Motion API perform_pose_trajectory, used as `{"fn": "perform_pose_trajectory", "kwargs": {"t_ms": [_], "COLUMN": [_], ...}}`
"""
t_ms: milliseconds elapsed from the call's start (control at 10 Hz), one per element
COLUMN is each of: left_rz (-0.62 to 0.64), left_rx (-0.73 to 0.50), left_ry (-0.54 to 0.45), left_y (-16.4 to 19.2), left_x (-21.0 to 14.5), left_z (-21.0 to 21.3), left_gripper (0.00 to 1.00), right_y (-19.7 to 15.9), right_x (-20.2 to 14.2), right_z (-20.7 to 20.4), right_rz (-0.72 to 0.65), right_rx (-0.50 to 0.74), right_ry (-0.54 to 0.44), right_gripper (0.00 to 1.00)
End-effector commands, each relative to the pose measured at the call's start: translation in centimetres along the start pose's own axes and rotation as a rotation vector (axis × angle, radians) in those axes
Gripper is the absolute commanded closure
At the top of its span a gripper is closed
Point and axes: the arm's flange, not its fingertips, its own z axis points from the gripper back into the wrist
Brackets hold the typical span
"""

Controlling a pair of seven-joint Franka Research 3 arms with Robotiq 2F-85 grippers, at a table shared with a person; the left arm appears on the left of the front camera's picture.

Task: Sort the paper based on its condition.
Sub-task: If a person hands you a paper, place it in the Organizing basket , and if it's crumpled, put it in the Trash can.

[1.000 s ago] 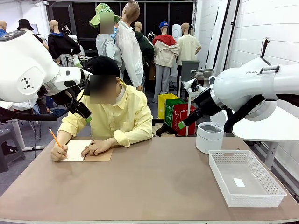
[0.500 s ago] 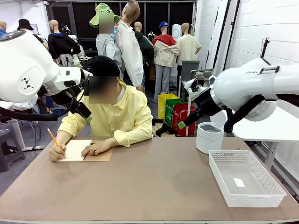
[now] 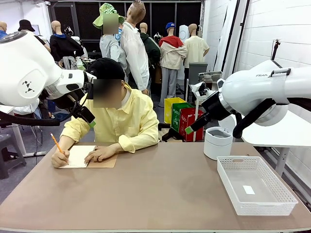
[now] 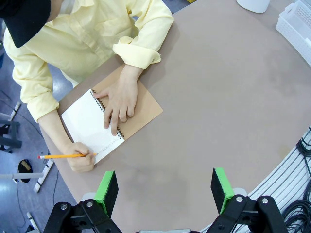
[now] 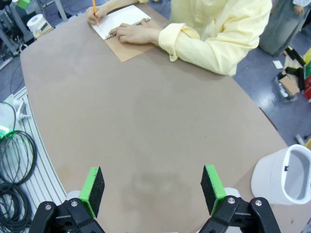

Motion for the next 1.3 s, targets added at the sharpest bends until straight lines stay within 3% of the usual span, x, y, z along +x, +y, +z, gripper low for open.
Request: {"fn": "perform_pose_trajectory", "kwargs": {"t_ms": [0,1200], "left_rz": [0.005,0.005], "left_rx": [0.004,0.004], "left_ry": [0.003,0.003], "left_y": [0.06,0.06], "left_x": [-0.02,-0.02], "left_z": [0.0,0.0], "left_gripper": [0.0,0.0], "right_y": [-0.06,-0.06], "right_x": [-0.09,-0.09], "right_z": [-0.02,-0.02], "right_rz": [0.001,0.001], "right_rx": [0.013,0.013], "right_ry": [-0.001,-0.001], "right_gripper": [0.0,0.0]}}
